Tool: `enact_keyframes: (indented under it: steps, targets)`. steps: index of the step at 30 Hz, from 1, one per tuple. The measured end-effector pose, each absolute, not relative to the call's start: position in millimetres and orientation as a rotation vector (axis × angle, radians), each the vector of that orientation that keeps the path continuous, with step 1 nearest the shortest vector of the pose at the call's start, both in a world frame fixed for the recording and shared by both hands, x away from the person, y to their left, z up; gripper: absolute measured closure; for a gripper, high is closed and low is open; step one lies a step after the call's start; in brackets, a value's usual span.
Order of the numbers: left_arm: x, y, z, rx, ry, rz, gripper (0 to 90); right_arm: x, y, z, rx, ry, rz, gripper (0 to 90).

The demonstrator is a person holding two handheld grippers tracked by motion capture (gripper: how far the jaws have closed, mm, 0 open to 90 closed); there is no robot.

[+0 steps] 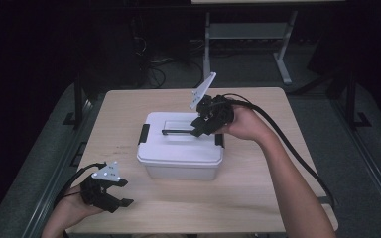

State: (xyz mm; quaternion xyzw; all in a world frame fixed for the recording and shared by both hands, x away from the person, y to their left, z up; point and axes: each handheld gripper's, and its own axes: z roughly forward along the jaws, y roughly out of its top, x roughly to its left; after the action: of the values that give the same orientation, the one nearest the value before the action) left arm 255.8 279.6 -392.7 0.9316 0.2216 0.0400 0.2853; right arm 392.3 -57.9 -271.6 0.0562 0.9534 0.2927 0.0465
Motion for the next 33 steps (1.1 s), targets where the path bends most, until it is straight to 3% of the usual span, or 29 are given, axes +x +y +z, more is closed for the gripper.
enact_keyframes:
  steps: [33]
  targets:
    - [255, 279, -393, 2.491, 0.601, 0.107, 31.9, 386, -103, -280, 0.285, 2.888, 0.936, 60.4]
